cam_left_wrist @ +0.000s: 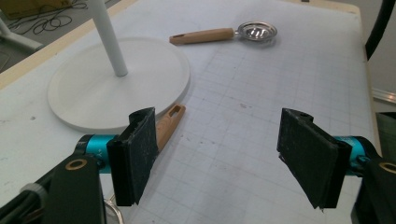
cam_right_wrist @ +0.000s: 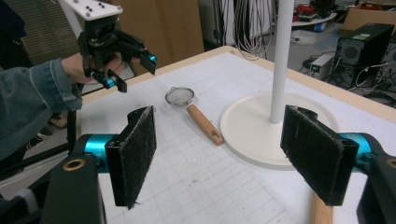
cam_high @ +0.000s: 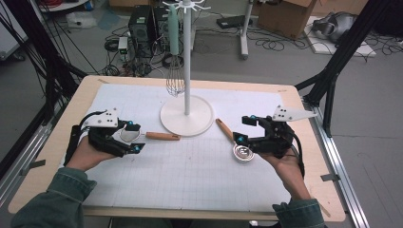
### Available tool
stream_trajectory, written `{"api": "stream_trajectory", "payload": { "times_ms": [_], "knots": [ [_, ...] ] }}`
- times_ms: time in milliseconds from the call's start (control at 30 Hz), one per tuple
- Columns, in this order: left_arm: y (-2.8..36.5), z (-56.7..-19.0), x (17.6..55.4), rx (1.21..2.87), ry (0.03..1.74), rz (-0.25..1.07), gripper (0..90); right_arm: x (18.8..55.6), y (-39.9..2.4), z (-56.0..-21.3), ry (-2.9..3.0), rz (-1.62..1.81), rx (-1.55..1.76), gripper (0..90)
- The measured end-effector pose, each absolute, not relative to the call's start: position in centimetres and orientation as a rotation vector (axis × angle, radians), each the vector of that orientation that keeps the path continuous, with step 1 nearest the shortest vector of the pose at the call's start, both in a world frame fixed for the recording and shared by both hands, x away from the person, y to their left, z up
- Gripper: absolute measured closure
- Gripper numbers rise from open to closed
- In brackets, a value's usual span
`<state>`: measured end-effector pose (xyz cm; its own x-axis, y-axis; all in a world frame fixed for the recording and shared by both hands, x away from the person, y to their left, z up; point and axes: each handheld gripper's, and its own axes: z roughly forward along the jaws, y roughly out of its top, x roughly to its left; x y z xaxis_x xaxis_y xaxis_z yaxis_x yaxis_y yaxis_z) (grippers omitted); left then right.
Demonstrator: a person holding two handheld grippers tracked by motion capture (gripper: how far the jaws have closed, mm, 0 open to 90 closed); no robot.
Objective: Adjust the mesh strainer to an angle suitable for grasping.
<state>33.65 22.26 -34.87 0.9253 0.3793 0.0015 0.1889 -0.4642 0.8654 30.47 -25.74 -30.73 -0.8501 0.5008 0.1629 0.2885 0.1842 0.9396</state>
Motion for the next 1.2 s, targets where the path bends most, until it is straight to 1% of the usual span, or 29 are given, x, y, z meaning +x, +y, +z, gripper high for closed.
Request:
{"api": "stream_trajectory", "payload": {
  "times_ms": [467, 533, 667, 833, 967, 1200],
  "knots": [
    [21.8, -33.4, 36.6, 2.177, 0.345, 0.258, 31.1, 30.1, -26.6, -32.4, 2.274, 1.712, 0.801, 25.5],
    [21.8, -33.1, 36.9, 2.175, 0.33, 0.276, 31.1, 30.1, -26.8, -32.5, 2.269, 1.713, 0.806, 25.5],
    [21.5, -33.1, 37.8, 2.189, 0.295, 0.27, 31.1, 30.1, -27.0, -32.7, 2.269, 1.715, 0.821, 25.4],
    [21.1, -33.9, 39.0, 2.219, 0.251, 0.262, 32.0, 30.2, -27.1, -33.1, 2.272, 1.709, 0.835, 25.4],
    [20.7, -35.0, 39.9, 2.246, 0.225, 0.235, 34.8, 30.2, -27.3, -33.2, 2.272, 1.706, 0.838, 25.2],
    [19.9, -36.9, 41.1, 2.295, 0.23, 0.194, 35.7, 30.2, -28.0, -33.3, 2.254, 1.708, 0.851, 25.1]
  ]
}}
